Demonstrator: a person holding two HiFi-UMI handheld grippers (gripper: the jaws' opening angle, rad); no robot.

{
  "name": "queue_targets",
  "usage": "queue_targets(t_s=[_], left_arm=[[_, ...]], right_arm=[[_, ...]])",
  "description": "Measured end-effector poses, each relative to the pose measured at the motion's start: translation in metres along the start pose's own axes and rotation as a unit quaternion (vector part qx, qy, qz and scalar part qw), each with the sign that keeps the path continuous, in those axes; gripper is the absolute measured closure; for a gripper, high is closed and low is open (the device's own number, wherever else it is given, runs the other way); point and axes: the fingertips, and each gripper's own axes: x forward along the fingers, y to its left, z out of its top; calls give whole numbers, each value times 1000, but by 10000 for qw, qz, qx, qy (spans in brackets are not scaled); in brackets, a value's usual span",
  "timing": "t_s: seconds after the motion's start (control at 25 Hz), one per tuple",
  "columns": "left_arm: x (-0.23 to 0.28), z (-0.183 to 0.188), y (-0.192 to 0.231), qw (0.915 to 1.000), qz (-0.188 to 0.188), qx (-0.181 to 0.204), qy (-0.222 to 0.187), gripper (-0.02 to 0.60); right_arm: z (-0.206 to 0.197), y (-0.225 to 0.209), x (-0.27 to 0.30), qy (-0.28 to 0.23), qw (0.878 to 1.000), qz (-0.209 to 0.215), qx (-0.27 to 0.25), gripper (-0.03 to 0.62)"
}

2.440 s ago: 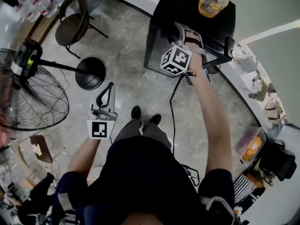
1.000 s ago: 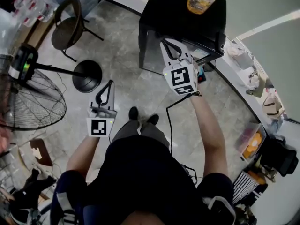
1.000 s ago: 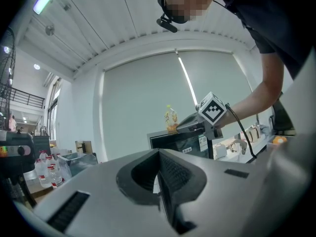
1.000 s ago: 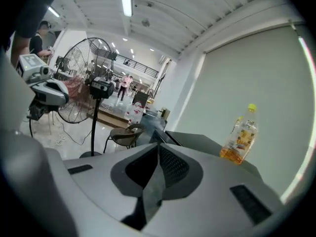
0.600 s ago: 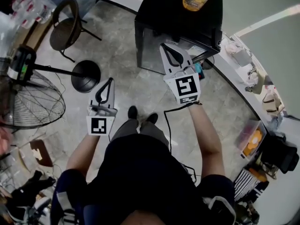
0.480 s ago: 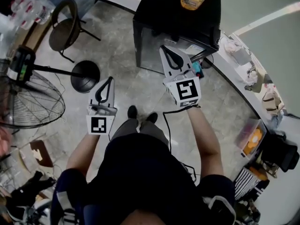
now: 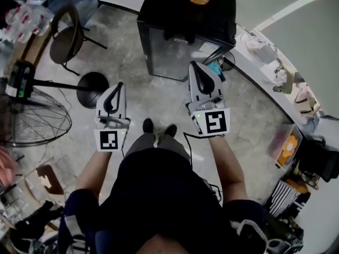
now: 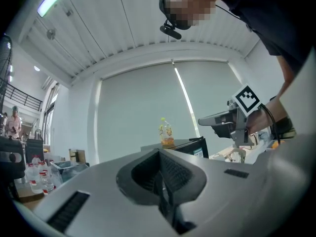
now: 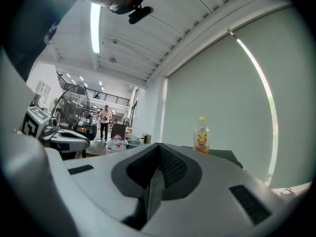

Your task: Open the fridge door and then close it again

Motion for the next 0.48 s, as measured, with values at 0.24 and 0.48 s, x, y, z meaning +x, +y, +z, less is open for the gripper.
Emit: queue_targets(t_s=[0.24, 0.48], left_arm=[[4, 20, -13, 9997, -72, -68, -239, 558], [7, 39, -31, 9987, -201, -105, -446, 558]], right_arm=[[0, -9, -55, 69, 9989, -467, -32, 574], [-9, -18, -106, 241, 9957, -891, 5, 574]])
